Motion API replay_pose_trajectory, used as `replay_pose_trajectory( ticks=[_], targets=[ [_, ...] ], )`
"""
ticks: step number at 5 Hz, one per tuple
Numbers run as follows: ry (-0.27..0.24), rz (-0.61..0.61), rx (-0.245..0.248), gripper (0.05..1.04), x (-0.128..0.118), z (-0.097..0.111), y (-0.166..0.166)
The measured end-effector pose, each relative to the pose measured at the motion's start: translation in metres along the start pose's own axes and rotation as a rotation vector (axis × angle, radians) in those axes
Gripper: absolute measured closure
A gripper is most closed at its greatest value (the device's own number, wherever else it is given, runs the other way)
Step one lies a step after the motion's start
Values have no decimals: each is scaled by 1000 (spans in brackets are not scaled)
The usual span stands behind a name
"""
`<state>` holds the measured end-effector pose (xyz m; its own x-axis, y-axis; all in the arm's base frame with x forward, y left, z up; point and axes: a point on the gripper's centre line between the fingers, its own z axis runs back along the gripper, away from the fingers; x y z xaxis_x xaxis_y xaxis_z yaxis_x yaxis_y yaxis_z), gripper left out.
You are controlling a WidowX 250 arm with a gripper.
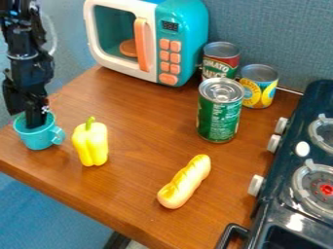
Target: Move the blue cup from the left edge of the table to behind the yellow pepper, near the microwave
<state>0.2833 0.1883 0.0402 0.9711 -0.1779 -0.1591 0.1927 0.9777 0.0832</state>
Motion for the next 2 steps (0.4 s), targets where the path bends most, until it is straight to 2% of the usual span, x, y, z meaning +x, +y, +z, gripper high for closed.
replay_pose_trajectory(
  ticks=[1, 2],
  targets=[
    [21, 15, -1, 124, 1, -8, 1],
    [21, 17, -10, 393, 1, -8, 0]
  ],
)
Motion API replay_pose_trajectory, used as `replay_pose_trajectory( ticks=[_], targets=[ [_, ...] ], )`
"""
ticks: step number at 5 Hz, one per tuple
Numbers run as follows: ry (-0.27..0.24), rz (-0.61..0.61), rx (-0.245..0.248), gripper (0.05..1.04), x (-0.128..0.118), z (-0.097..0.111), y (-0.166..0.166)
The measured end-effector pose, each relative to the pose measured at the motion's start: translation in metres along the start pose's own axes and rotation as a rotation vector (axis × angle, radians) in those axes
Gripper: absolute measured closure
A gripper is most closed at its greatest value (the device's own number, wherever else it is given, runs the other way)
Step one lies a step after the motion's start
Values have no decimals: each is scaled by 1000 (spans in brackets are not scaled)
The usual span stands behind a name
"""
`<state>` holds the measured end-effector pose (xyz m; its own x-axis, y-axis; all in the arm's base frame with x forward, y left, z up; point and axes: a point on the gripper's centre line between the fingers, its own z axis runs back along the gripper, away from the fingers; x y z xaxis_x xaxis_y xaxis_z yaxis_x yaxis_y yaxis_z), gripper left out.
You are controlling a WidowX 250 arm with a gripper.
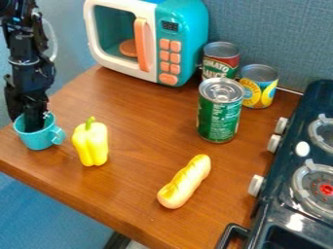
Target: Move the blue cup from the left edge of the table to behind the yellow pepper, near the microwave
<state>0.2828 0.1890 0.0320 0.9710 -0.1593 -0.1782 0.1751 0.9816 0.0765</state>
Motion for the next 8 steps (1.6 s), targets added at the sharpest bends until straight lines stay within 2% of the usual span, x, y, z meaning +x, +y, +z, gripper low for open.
replay_pose_trajectory(
  ticks=[1, 2, 3, 4, 5, 7, 8],
  targets=[
    [2, -3, -25, 688, 0, 1, -4],
    [10, -4, -26, 901, -1, 2, -3],
    [12, 4, -24, 979, 0, 5, -1],
    [23, 11, -31, 985, -2, 6, -2],
    [-12, 6, -40, 985, 7, 19, 1],
    [-116, -67, -6, 985, 55, 83, 0],
    [-85, -38, -60, 985, 80, 70, 4]
  ],
)
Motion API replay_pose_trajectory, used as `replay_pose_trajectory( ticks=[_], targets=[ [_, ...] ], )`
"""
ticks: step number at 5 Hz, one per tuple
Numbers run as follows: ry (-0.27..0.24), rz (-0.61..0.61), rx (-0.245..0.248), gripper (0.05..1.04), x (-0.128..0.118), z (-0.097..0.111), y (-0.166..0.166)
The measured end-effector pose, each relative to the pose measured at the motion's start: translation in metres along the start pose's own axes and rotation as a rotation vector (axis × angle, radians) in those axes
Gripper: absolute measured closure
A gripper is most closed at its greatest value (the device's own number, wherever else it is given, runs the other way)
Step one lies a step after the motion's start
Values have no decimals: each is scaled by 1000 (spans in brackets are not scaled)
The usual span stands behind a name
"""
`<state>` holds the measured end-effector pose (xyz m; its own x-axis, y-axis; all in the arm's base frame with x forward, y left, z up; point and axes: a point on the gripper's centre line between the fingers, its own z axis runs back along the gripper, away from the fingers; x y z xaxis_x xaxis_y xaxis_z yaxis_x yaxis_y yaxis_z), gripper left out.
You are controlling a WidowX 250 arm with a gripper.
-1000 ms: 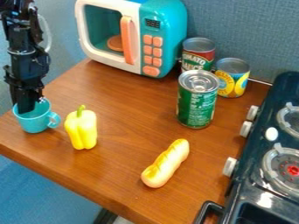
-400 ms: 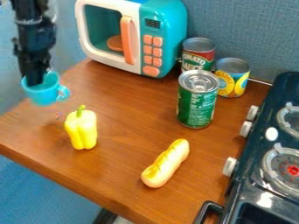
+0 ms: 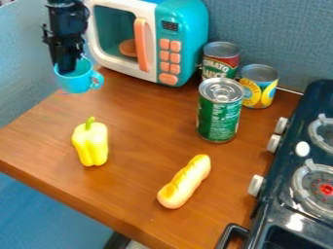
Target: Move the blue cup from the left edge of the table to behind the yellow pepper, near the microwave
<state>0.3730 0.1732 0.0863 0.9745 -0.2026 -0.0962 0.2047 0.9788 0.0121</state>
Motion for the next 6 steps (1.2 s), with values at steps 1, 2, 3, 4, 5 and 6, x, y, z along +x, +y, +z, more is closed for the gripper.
replay_pose_trajectory(
  ticks=[1, 2, 3, 4, 5, 6],
  targets=[
    [26, 9, -68, 985, 21, -13, 6],
    [50, 25, -96, 985, 30, -29, 9],
    [68, 43, -111, 985, 35, -36, 10],
    [61, 50, -91, 962, 36, -37, 14],
    [78, 40, -73, 773, 34, -48, 15],
    [37, 47, -75, 492, 33, -46, 10]
  ],
)
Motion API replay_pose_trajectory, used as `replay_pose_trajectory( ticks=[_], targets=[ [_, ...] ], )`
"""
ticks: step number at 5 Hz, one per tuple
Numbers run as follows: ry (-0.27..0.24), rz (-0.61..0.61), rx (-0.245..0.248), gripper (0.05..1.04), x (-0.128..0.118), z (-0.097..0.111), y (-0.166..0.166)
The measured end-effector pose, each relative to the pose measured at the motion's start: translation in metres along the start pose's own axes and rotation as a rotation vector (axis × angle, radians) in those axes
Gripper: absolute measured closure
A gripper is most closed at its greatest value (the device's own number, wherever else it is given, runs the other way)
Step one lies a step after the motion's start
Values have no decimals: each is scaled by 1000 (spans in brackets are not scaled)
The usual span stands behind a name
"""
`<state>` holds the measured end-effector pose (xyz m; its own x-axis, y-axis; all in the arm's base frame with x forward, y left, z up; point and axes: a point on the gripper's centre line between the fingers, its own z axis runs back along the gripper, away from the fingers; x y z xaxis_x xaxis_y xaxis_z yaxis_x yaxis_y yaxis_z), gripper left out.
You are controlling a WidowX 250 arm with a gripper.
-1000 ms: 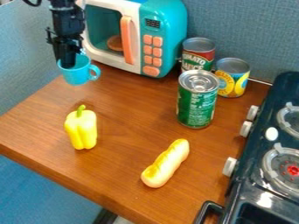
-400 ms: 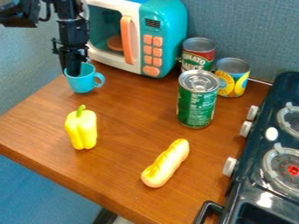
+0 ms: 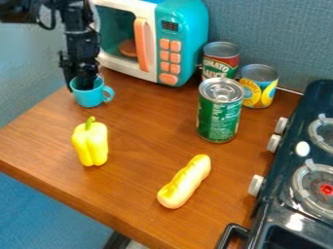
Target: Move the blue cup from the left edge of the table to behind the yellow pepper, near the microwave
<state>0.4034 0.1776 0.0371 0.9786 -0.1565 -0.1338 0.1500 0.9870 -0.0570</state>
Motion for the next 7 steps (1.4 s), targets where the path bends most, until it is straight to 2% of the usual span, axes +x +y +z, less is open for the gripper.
replay_pose_trajectory(
  ticks=[1, 2, 3, 4, 5, 6, 7],
  targets=[
    [-63, 32, -3, 192, 0, 15, -7],
    [-66, 51, -23, 77, -3, 11, -11],
    [-144, 30, 23, 81, -15, 40, -17],
    [-202, -20, 120, 83, -54, 71, -27],
    [-233, -4, 181, 83, -97, 103, -31],
    [-105, -54, 168, 83, -132, 95, -45],
    [-64, -95, 133, 83, -159, 89, -65]
  ],
)
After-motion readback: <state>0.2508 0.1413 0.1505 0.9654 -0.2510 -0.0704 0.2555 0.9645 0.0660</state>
